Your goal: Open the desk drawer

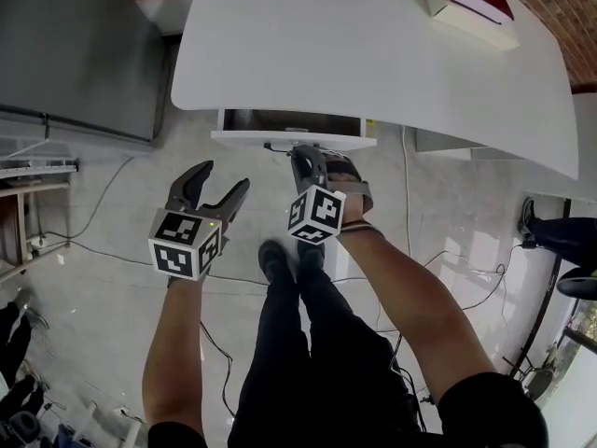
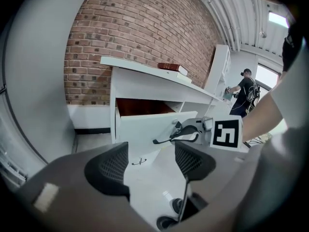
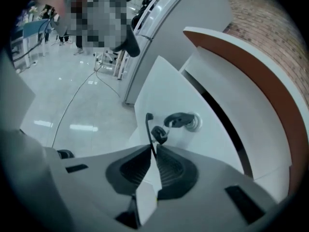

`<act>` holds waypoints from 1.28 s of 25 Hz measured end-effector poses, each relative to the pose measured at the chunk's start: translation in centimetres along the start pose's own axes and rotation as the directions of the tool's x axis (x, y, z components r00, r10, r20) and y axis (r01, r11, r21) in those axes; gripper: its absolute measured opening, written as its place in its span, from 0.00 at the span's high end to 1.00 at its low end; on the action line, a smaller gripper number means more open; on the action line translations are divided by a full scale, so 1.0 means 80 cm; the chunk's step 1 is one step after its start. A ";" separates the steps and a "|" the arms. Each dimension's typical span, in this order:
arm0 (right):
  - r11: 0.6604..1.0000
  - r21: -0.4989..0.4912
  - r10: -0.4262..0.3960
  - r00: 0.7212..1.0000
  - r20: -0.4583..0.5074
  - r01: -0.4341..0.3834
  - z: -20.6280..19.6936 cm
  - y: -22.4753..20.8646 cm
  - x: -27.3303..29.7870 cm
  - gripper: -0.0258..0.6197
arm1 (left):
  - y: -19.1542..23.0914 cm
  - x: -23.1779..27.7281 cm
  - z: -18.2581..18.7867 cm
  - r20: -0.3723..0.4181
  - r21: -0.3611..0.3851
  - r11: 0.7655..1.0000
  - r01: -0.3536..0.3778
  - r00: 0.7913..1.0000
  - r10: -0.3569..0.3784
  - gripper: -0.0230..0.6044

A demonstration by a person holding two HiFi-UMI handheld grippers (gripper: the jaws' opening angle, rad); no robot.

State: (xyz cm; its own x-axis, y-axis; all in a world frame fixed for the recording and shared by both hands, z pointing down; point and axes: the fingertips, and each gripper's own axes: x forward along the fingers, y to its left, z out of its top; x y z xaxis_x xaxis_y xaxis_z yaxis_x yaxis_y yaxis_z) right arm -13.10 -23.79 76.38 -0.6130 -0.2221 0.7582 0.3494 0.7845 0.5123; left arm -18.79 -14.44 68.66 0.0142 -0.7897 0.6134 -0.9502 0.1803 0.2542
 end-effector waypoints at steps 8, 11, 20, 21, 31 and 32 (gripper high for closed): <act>0.999 0.035 0.031 0.999 0.032 -0.032 -0.004 0.035 -0.012 0.90 | 0.019 0.014 0.007 0.001 0.050 0.996 -0.070 0.998 0.070 0.47; 0.999 0.026 0.030 0.998 0.050 -0.032 -0.007 0.051 -0.018 0.90 | 0.014 0.028 -0.005 -0.025 0.097 0.993 -0.062 0.998 0.065 0.47; 0.999 0.054 -0.012 0.997 0.080 0.008 -0.009 0.062 -0.016 0.90 | 0.022 0.031 -0.028 -0.029 0.136 0.986 -0.100 0.994 0.105 0.55; 0.998 0.053 -0.020 0.996 0.082 0.016 -0.011 0.065 -0.014 0.90 | 0.021 0.032 -0.032 -0.034 0.134 0.986 -0.099 0.994 0.104 0.56; 0.977 0.204 0.026 0.985 0.173 -0.062 -0.018 0.056 -0.091 0.81 | 0.020 0.033 -0.030 -0.023 0.127 0.987 -0.097 0.995 0.101 0.56; 0.980 0.196 0.012 0.984 0.180 -0.048 -0.019 0.046 -0.109 0.79 | 0.021 0.032 -0.028 -0.023 0.127 0.987 -0.094 0.995 0.098 0.56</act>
State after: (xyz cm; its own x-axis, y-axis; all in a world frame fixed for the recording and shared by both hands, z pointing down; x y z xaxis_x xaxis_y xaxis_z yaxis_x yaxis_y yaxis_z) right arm -5.39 -19.80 72.26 -0.7262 -0.1051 0.6794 0.2328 0.8923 0.3868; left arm -19.65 -14.85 72.38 -0.0716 -0.7545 0.6524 -0.9791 0.1781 0.0986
